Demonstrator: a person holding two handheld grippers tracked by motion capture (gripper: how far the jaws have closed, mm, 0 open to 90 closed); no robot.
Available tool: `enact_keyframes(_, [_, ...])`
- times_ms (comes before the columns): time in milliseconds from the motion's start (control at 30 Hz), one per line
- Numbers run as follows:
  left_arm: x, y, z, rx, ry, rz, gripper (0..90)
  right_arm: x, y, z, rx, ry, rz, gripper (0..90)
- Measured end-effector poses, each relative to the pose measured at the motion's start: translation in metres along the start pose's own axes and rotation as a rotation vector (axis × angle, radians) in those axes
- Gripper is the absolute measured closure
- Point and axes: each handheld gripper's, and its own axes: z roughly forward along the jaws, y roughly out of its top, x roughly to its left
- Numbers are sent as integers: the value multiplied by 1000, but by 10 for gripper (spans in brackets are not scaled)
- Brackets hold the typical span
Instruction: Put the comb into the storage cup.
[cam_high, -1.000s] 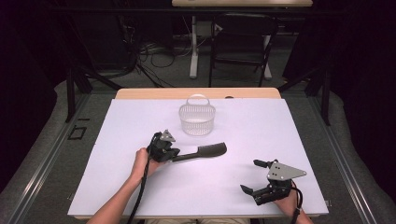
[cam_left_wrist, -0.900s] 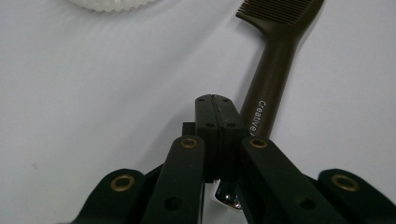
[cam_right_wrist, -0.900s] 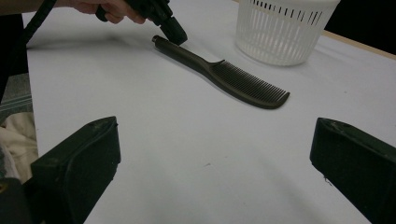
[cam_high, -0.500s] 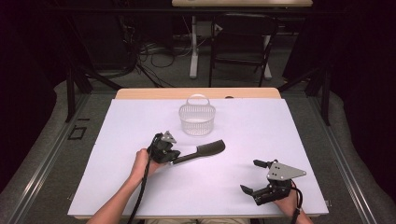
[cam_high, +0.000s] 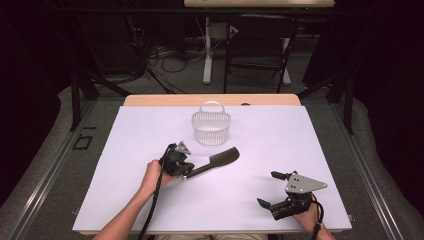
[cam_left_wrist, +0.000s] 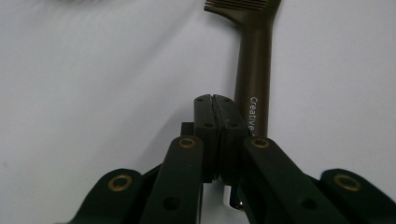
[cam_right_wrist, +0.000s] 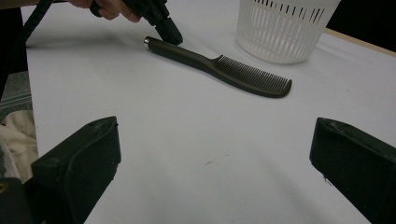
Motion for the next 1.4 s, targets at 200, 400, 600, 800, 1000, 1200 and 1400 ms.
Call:
enact_keyframes(200, [3, 0, -3, -12, 4, -2, 763, 0, 0, 0, 0, 1, 2, 16])
enact_keyframes(400, [7, 4, -16, -55, 38, -10, 643, 0, 0, 0, -1, -1, 4, 16])
enact_keyframes(600, [10, 9, -27, -94, 55, -17, 433, 0, 0, 0, -1, -1, 6, 17])
enact_keyframes(800, [5, 16, -31, -80, 43, 6, 213, 1, 0, 2, 1, 3, 6, 17])
enact_keyframes(1000, [3, 22, -28, -45, 35, 12, 108, 0, 0, 1, -1, -1, 10, 16])
enact_keyframes(1200, [-3, 32, -19, 23, 24, 48, 54, 0, 0, 1, 0, 1, 12, 17])
enact_keyframes(1400, [-9, 45, -9, 103, 23, 81, 2, 0, 0, 1, 1, 1, 13, 17])
